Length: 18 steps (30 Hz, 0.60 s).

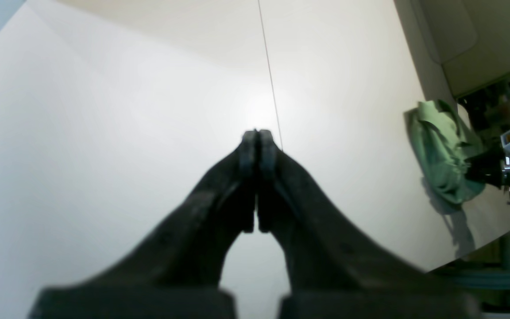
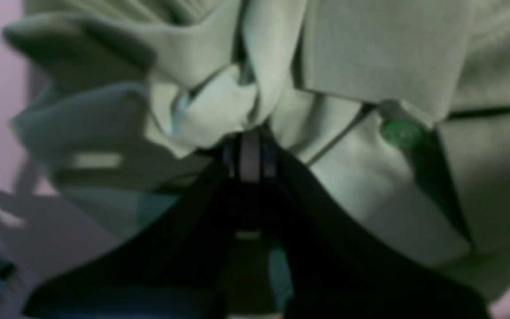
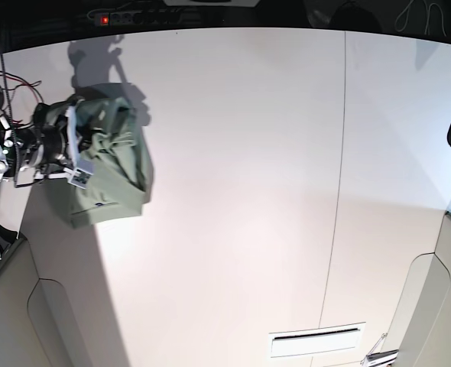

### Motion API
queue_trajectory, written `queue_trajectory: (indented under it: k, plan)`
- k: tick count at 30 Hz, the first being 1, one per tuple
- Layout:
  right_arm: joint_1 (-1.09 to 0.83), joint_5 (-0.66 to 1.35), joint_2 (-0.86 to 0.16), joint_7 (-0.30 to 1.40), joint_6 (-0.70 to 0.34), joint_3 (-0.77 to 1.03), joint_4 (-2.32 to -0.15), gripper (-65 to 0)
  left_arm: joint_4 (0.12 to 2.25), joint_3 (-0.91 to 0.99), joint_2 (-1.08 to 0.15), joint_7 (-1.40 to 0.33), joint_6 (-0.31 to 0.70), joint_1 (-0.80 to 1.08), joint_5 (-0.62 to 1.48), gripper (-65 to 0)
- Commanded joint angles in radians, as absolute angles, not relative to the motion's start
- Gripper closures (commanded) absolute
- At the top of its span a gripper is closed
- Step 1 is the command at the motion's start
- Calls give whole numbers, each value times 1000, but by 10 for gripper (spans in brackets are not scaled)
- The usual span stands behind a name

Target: Fold the T-shirt properly

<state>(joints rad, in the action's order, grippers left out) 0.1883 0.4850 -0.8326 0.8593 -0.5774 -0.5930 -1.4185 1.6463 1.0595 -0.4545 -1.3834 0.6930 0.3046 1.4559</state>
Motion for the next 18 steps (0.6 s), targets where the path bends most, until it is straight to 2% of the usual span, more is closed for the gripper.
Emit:
queue_trajectory:
  k: [1, 9, 18]
  plan:
    - [169, 382, -875, 999, -550, -603, -1393, 0, 1660, 1066, -479, -1366, 698, 305, 1484, 0]
    - [168, 469, -992, 1039, -550, -603, -1393, 0, 1660, 1066, -479, -1374, 698, 305, 1484, 0]
    - [169, 513, -970, 1074, -522, -602, -1393, 0, 1660, 1066, -479, -1373, 698, 305, 1484, 0]
